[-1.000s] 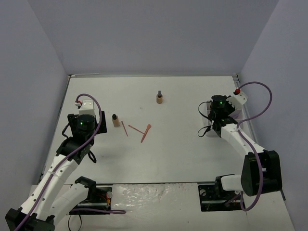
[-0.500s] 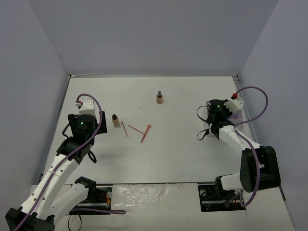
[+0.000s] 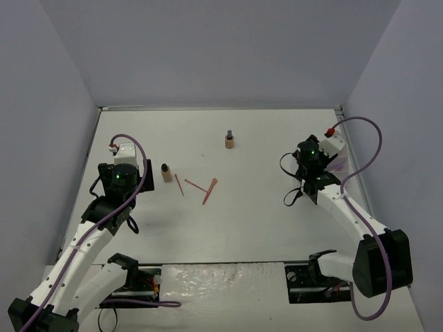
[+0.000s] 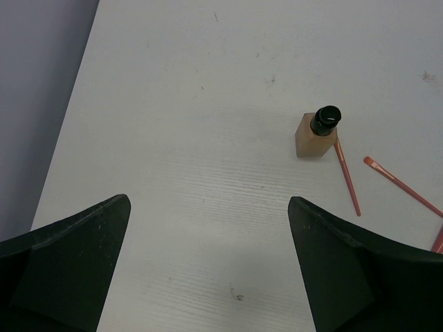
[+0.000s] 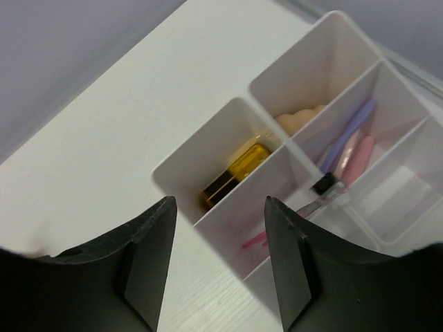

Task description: Organize the makeup

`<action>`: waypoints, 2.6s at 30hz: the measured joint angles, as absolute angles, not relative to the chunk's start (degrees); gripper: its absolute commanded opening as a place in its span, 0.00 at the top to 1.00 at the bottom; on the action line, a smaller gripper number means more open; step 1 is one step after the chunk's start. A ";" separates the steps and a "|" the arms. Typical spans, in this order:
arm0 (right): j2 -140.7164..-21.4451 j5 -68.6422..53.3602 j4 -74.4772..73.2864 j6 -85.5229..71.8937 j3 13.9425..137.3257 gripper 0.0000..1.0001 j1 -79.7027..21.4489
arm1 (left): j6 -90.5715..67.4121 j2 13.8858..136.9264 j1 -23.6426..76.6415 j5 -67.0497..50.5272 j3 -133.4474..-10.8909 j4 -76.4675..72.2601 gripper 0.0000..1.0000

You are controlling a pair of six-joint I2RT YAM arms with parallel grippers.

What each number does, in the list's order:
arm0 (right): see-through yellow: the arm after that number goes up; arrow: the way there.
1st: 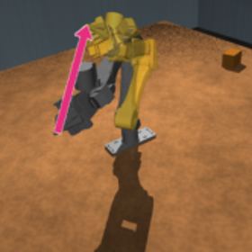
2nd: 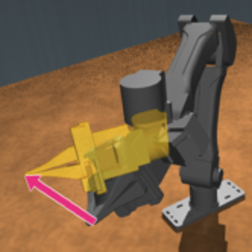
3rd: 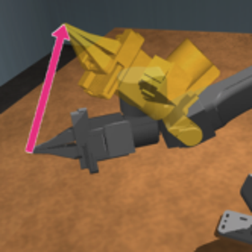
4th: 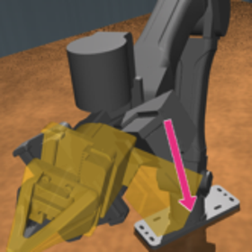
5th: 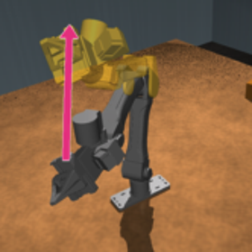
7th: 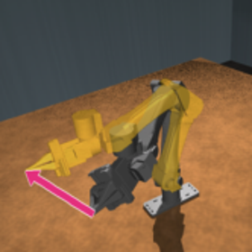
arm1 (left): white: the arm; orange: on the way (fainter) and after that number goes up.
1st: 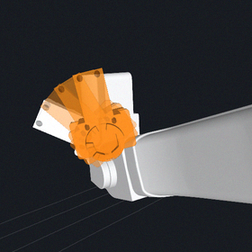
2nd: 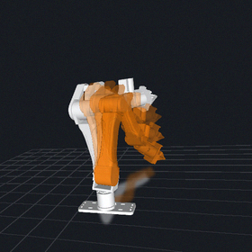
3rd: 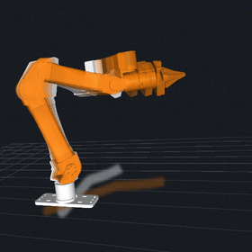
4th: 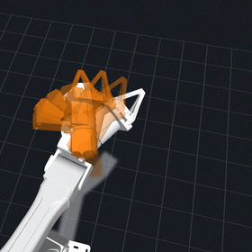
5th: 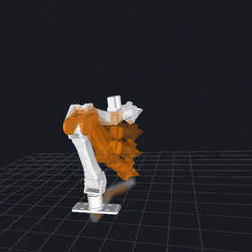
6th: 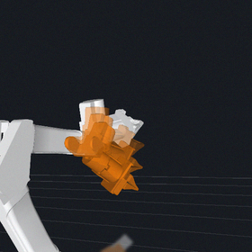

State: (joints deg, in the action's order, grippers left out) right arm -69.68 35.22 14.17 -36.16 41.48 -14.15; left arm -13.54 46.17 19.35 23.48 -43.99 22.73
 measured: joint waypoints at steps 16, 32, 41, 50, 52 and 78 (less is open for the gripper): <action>-97.08 15.46 -3.52 -35.93 68.94 0.46 -42.65 | -13.52 46.27 19.35 22.70 -43.99 22.52 0.03; -116.91 19.97 -10.50 -47.83 80.27 0.63 -51.48 | -13.52 45.84 19.35 22.72 -43.99 22.57 0.03; -118.75 23.26 -11.22 -49.76 80.53 0.83 -51.39 | -13.52 45.52 19.35 22.72 -43.99 22.59 0.03; -117.32 24.14 -9.64 -50.79 77.79 1.00 -50.27 | -13.52 45.50 19.35 22.72 -43.99 22.59 0.03; -115.19 24.70 -9.72 -50.77 74.99 1.00 -49.36 | -13.52 45.48 19.36 22.72 -43.99 22.61 0.03; -72.03 48.56 4.86 -41.29 49.71 1.00 -16.93 | -13.52 45.72 19.35 22.68 -43.99 22.57 0.03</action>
State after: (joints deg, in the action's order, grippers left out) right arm -72.03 48.56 4.86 -41.29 49.71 -16.93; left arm -13.52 45.72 19.35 22.68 -43.99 22.57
